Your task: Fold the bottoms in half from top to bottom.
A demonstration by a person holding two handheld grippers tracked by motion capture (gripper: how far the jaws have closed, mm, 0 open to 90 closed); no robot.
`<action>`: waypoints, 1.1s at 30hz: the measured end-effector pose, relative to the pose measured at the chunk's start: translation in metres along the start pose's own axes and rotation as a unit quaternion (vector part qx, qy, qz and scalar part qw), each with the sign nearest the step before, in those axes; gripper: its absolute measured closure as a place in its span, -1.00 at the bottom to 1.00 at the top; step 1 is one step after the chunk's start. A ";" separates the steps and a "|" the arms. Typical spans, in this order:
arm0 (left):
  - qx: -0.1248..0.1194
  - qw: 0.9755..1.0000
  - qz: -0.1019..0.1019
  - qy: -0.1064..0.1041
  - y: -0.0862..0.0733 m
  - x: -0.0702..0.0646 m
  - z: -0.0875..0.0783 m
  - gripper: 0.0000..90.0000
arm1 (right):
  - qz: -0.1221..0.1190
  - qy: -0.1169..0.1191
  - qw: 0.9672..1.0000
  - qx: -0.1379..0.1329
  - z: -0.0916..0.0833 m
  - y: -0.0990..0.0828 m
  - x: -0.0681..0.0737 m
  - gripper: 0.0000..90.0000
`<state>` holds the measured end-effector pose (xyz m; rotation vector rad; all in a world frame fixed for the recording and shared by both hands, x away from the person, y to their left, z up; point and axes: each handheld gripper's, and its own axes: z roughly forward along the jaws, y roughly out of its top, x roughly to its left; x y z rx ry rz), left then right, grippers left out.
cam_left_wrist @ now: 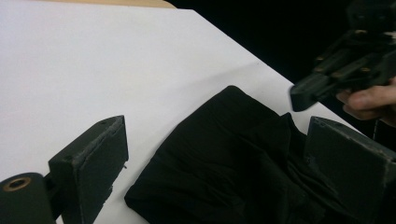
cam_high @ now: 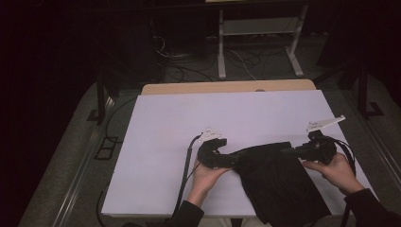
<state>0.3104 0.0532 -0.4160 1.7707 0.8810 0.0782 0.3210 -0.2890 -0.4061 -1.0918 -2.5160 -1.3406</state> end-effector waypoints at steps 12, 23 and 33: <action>0.000 1.000 -0.001 -0.001 0.000 0.000 0.000 -0.86 | 0.010 0.003 0.999 0.039 0.032 0.005 -0.023 0.96; 0.006 1.000 -0.003 -0.010 -0.003 0.000 0.004 -0.86 | 0.023 0.037 0.996 0.073 0.053 0.001 -0.032 0.96; 0.011 1.000 -0.003 -0.013 -0.005 0.000 0.006 -0.87 | 0.033 0.085 0.991 0.102 0.063 -0.003 -0.029 0.96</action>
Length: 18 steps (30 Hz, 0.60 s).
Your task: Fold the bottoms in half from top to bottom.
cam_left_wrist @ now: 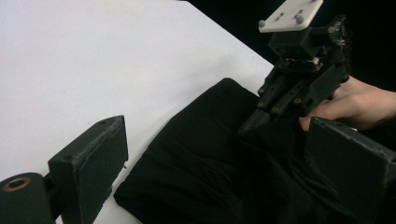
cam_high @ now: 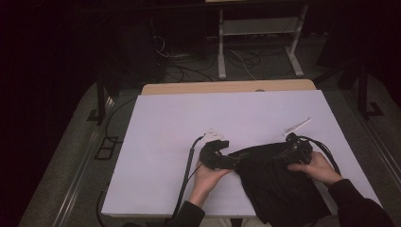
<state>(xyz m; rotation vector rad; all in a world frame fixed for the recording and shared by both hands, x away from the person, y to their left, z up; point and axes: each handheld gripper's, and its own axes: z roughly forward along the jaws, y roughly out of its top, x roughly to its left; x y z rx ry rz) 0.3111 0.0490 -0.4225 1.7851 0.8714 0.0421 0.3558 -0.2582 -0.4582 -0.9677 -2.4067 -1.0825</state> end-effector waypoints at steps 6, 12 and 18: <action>0.000 1.000 -0.003 0.002 -0.001 0.002 0.000 -0.87 | -0.016 0.039 0.999 0.008 0.000 -0.002 0.013 0.96; 0.001 1.000 -0.003 0.002 -0.001 0.002 0.000 -0.87 | -0.044 0.065 0.997 0.025 0.004 -0.007 0.030 0.96; 0.001 1.000 -0.004 0.003 -0.001 0.002 0.001 -0.87 | -0.061 0.079 0.995 0.026 0.001 -0.013 0.042 0.96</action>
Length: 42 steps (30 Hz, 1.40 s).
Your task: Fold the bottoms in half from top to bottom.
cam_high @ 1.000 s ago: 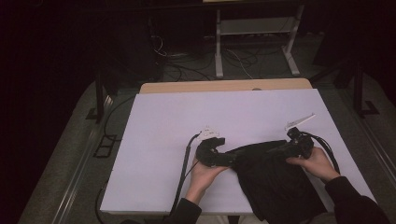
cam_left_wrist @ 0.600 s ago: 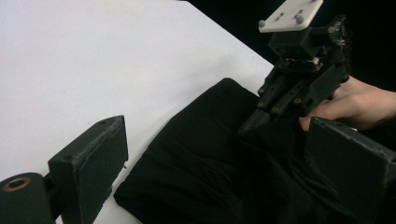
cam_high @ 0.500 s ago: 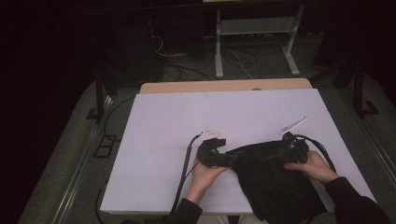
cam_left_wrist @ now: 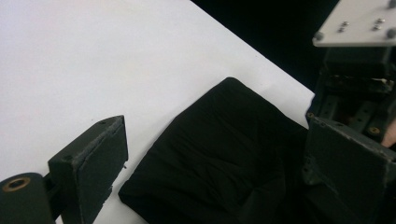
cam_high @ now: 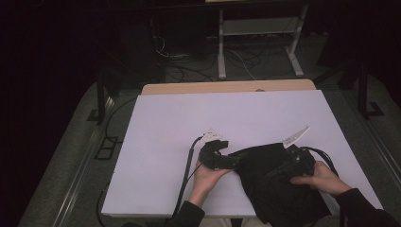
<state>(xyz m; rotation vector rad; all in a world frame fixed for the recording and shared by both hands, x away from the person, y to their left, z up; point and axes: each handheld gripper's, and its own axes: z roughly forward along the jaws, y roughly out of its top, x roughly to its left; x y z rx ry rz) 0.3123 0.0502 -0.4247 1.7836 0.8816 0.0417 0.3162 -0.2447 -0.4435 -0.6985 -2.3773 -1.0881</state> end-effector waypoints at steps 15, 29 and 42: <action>0.012 1.000 0.001 0.003 -0.002 0.000 0.005 -0.90 | -0.033 0.018 0.999 0.015 0.001 -0.013 0.022 0.82; 0.024 1.000 0.005 0.008 -0.002 0.002 0.007 -0.93 | -0.041 -0.058 0.995 -0.064 -0.023 -0.009 0.027 0.15; 0.035 0.999 0.013 0.014 0.003 0.002 0.008 -0.98 | -0.033 -0.108 0.988 -0.101 -0.043 0.007 0.021 -0.71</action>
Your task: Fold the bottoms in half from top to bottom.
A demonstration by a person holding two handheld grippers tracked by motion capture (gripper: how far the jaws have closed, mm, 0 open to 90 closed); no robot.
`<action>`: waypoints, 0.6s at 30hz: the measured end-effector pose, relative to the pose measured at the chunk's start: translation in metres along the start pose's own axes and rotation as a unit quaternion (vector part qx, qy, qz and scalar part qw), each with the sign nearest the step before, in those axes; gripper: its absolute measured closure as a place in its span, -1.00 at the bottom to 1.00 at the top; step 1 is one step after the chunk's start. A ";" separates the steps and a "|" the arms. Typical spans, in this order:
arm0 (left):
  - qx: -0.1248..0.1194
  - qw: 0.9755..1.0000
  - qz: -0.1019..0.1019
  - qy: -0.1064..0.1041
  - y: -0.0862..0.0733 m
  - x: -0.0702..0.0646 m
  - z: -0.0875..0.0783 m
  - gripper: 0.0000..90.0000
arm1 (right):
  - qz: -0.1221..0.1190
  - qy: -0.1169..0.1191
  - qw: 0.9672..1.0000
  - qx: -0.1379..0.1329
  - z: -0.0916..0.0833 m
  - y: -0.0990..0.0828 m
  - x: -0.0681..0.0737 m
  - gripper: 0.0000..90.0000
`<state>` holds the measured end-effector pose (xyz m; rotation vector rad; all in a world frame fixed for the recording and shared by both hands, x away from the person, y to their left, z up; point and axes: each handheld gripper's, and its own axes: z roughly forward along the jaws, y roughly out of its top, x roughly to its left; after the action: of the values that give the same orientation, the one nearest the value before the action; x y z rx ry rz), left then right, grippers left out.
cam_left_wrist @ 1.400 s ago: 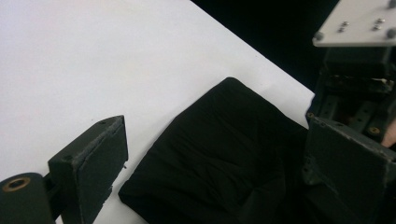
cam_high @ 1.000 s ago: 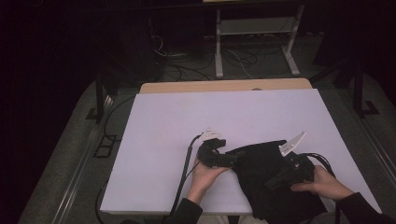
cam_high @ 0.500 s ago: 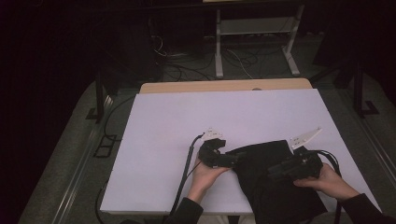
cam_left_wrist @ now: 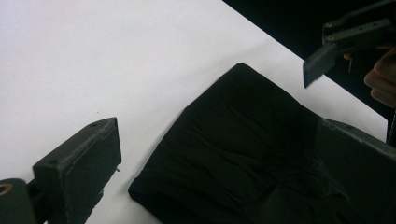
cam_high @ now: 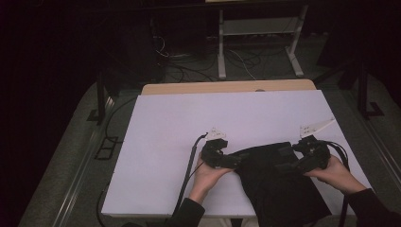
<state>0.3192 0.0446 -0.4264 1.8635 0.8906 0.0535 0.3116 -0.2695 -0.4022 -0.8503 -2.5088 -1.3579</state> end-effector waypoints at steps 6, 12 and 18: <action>0.009 1.000 0.001 0.000 -0.001 0.000 0.003 -0.99 | 0.008 -0.017 1.000 -0.002 -0.001 0.003 -0.006 -0.85; 0.009 1.000 -0.002 0.003 -0.001 0.003 0.004 -0.99 | 0.017 -0.030 0.999 -0.005 -0.002 0.002 -0.015 -0.99; 0.010 1.000 -0.006 0.008 -0.001 0.007 0.006 -0.99 | 0.026 -0.052 0.998 -0.005 -0.002 0.003 -0.026 -0.99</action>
<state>0.3260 0.0440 -0.4328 1.8779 0.9150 0.0520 0.3347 -0.2802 -0.4088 -1.0052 -2.5392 -1.3429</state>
